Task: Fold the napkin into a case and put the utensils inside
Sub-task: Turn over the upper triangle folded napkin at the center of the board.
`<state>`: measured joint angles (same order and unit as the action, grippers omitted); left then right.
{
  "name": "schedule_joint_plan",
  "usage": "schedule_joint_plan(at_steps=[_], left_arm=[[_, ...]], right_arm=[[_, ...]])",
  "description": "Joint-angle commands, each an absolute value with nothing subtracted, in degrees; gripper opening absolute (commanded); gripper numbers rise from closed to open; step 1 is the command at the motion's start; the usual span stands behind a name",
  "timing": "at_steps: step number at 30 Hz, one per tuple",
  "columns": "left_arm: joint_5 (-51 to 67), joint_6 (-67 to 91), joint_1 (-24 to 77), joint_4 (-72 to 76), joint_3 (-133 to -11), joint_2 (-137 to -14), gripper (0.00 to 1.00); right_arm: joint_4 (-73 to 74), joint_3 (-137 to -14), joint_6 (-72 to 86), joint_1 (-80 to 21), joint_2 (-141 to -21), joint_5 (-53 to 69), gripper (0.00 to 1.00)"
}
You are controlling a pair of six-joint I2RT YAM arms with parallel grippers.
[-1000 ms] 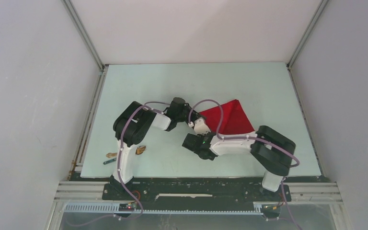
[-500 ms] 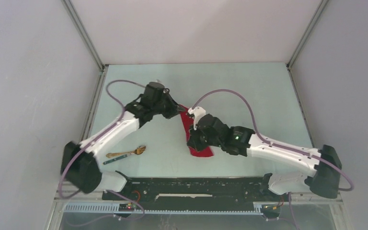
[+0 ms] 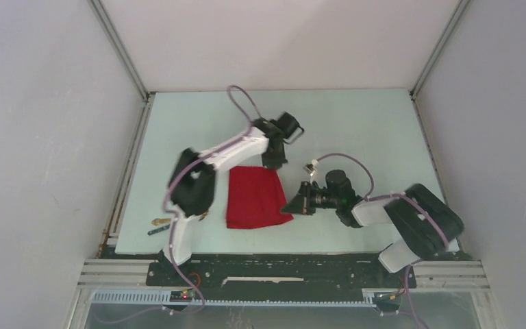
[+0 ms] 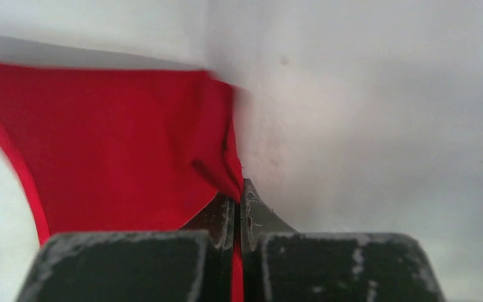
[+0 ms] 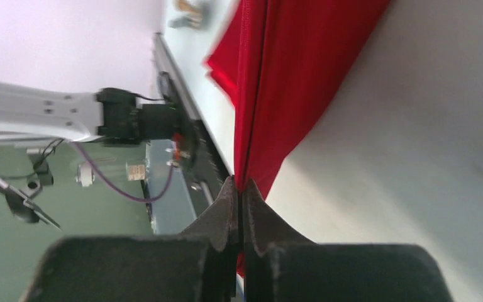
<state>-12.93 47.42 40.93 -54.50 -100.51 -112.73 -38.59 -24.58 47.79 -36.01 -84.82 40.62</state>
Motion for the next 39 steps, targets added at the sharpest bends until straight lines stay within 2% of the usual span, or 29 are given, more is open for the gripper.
schedule_joint_plan(at_steps=[1, 5, 11, 16, 17, 19, 22, 26, 28, 33, 39], left_arm=[[-25.0, 42.1, 42.6, -53.0, -109.9, -124.6, 0.00], [-24.0, 41.7, 44.5, -52.1, -115.1, -130.7, 0.00], [-20.5, 40.4, 45.8, -46.4, -114.8, -131.8, 0.00], [-12.5, 38.7, 46.6, -36.0, -109.8, -129.0, 0.00], [-11.5, 38.3, 46.8, -33.7, -108.6, -128.2, 0.02], [-9.9, 38.2, 46.9, -30.4, -106.9, -126.7, 0.10], [-7.1, 37.2, 46.8, -29.3, -107.6, -125.6, 0.28], [-3.4, 35.9, 46.8, -29.2, -106.9, -122.0, 0.58], [-0.7, 35.3, 46.8, -29.6, -106.1, -119.3, 0.67], [4.2, 34.2, 46.6, -29.9, -97.6, -107.0, 0.74], [8.6, 33.1, 46.2, -29.4, -76.9, -87.7, 0.77]], right_arm=[[-51.2, -14.5, 53.0, -32.1, -93.8, 58.3, 0.00], [-53.0, -11.2, 50.3, -29.3, -100.4, 57.1, 0.00], [-53.2, -7.5, 48.5, -28.6, -101.4, 53.1, 0.00], [-38.5, -8.4, 42.6, -29.0, -94.3, 45.3, 0.00], [-34.2, -9.0, 41.5, -30.0, -92.0, 41.8, 0.04], [-25.5, -11.0, 40.0, -32.0, -86.8, 35.9, 0.15], [-12.2, -13.3, 40.0, -33.7, -77.7, 27.6, 0.34], [2.4, -16.4, 41.0, -34.5, -68.0, 20.5, 0.63], [7.9, -17.6, 40.7, -34.2, -64.8, 18.9, 0.69], [14.5, -21.0, 38.6, -28.6, -59.5, 19.2, 0.76], [6.8, -28.9, 34.2, -17.1, -72.7, 28.9, 0.75]])
